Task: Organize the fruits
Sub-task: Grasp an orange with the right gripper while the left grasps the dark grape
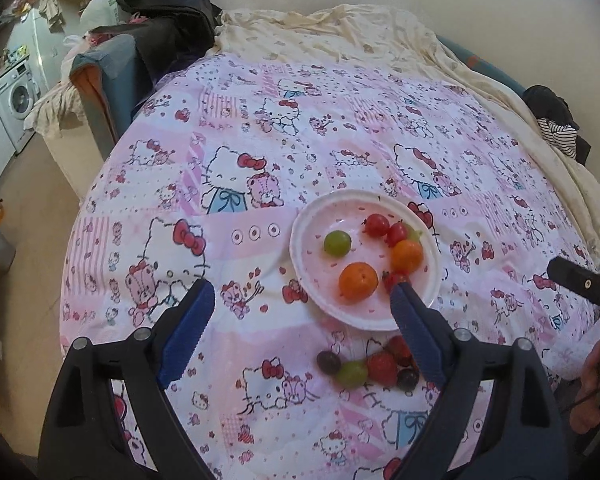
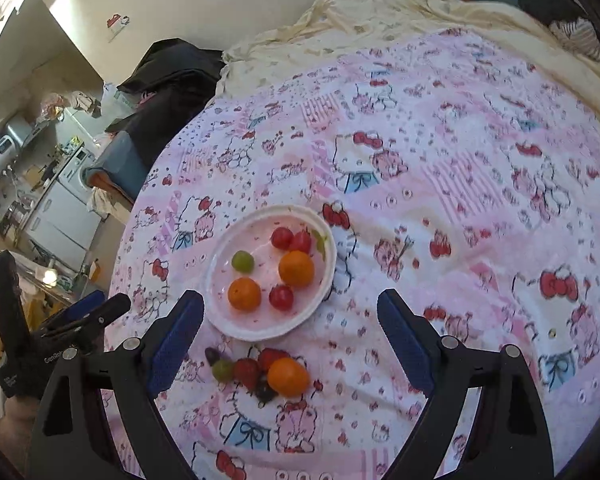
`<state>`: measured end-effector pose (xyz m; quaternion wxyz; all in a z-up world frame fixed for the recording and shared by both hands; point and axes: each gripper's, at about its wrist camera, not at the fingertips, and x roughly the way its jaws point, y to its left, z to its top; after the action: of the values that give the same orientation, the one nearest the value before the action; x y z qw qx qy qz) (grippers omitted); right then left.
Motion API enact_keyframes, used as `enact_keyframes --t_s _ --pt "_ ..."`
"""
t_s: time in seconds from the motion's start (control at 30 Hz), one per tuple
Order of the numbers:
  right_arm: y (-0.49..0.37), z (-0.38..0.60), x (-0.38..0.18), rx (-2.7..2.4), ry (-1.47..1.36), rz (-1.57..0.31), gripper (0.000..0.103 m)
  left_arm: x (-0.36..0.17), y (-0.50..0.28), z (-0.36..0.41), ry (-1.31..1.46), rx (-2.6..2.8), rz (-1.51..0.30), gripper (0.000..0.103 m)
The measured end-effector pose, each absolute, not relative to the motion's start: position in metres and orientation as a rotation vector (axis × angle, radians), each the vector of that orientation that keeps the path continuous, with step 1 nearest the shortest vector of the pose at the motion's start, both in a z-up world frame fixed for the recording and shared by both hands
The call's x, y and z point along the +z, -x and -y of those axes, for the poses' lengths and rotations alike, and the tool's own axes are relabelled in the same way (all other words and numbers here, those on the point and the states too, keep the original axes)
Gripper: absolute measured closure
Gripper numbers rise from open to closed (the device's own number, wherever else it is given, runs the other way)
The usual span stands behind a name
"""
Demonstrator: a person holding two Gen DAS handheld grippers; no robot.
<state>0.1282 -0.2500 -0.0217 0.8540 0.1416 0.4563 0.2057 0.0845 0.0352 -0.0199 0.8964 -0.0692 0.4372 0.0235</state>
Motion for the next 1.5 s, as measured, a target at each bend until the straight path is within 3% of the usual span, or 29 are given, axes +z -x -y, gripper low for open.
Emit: enact_keyframes --t_s 0.33,0.7,0.8,0.87,1.2,1.33,1.5 --pt "-0.114 0.260 -0.048 0.419 -0.319 -1.050 0.012 -0.031 -0.065 -0.052 0.168 0.108 -0.940 0.015" --pt "-0.133 0.238 -0.098 0.435 -0.349 -1.269 0.013 -0.048 -0.066 -0.067 0.215 0.171 -1.013 0.016" --pt "-0.138 0.222 -0.117 0.481 -0.352 -1.345 0.021 -0.054 -0.070 -0.066 0.235 0.165 -1.037 0.015" --pt "-0.141 0.212 -0.132 0.520 -0.405 -1.415 0.033 -0.057 -0.073 -0.064 0.237 0.156 -1.047 0.016" --pt "-0.147 0.189 -0.159 0.475 -0.330 -1.492 0.038 -0.071 -0.084 -0.066 0.258 0.169 -1.078 0.016" --pt "-0.147 0.187 -0.159 0.461 -0.280 -1.479 0.057 -0.074 -0.085 -0.066 0.267 0.175 -1.080 0.016" --pt "-0.143 0.194 -0.146 0.482 -0.281 -1.438 0.058 -0.074 -0.085 -0.067 0.279 0.176 -1.078 0.016"
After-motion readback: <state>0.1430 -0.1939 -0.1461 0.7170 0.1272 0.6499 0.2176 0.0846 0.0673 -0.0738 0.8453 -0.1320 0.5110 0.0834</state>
